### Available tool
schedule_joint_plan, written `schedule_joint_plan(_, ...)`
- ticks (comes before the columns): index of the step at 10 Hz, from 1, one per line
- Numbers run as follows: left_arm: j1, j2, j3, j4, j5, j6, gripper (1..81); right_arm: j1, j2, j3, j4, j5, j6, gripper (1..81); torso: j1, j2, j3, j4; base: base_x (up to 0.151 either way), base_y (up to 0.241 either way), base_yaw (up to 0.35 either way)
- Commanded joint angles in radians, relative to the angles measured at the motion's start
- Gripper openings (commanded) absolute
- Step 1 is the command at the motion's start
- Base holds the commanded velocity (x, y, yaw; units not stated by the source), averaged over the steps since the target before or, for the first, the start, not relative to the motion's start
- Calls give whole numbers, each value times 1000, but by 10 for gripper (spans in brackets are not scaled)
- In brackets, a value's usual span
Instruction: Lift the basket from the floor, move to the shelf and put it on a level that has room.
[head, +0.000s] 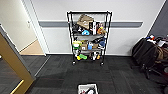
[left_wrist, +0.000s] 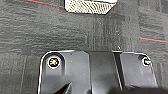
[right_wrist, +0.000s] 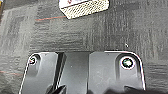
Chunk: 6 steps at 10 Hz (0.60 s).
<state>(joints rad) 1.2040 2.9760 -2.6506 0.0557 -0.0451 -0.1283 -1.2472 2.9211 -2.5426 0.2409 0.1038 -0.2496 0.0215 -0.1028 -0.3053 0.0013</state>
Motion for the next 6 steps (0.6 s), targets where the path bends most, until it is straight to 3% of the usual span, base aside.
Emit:
schedule_joint_plan(1, -65, -4, 3, -8, 42, 3, 811, 62, -9, 6, 6, -55, 1, 811, 0, 0, 0, 0, 74, 0, 0)
schedule_joint_plan(6, -51, -12, 3, -13, 42, 3, 811, 62, -14, -7, 6, -55, 0, 811, 0, 0, -1, 0, 74, 0, 0)
